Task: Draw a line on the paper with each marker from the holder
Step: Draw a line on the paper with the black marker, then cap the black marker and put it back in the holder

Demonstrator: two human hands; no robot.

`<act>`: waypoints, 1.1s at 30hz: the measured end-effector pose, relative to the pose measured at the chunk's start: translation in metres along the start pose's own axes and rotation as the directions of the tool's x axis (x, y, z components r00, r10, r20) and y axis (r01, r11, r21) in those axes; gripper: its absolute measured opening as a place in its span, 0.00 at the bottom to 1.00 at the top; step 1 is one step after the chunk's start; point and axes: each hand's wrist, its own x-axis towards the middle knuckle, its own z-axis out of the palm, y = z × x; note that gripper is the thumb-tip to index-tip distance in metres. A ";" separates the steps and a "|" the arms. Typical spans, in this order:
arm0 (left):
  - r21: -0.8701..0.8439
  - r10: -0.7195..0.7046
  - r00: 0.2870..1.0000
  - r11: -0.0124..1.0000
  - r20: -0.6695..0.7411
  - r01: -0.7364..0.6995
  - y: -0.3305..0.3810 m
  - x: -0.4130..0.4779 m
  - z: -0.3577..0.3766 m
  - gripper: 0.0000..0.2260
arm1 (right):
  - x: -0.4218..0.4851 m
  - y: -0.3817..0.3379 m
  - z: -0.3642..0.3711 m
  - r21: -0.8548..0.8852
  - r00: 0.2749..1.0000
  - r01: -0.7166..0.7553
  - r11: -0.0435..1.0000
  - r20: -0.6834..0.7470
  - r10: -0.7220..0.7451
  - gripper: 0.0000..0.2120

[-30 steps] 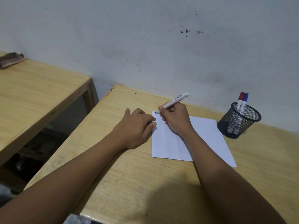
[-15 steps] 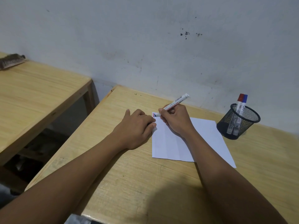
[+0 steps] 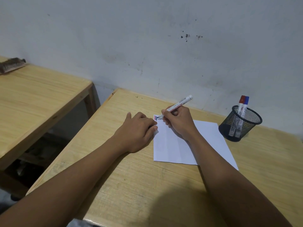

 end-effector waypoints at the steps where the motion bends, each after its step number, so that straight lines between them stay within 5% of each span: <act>1: -0.002 0.000 1.000 1.000 0.001 0.000 0.001 0.000 -0.001 0.20 | -0.001 -0.004 -0.003 0.080 1.000 -0.022 0.997 -0.016 0.023 0.06; 4: -0.014 0.003 1.000 1.000 0.009 -0.003 0.003 -0.002 -0.003 0.20 | -0.004 -0.019 -0.015 0.286 0.994 -0.024 0.958 -0.094 0.054 0.07; 10: -0.040 -0.031 0.993 0.999 -0.111 0.027 0.017 -0.009 -0.015 0.18 | -0.029 -0.079 -0.045 0.364 0.985 0.128 0.923 -0.155 -0.075 0.10; 13: -0.243 -0.141 0.954 0.967 -0.266 0.076 0.032 -0.003 -0.026 0.09 | -0.053 -0.106 -0.064 0.330 0.971 0.203 0.922 -0.192 -0.145 0.10; 18: -0.572 -0.168 0.916 0.817 -0.365 -0.078 0.098 0.022 -0.080 0.04 | -0.094 -0.141 -0.091 0.273 0.937 0.301 0.914 -0.263 -0.230 0.10; 33: -0.515 0.040 0.867 0.790 -0.497 -0.332 0.235 0.027 -0.163 0.06 | -0.191 -0.215 -0.159 0.082 0.839 0.471 0.878 -0.351 -0.417 0.08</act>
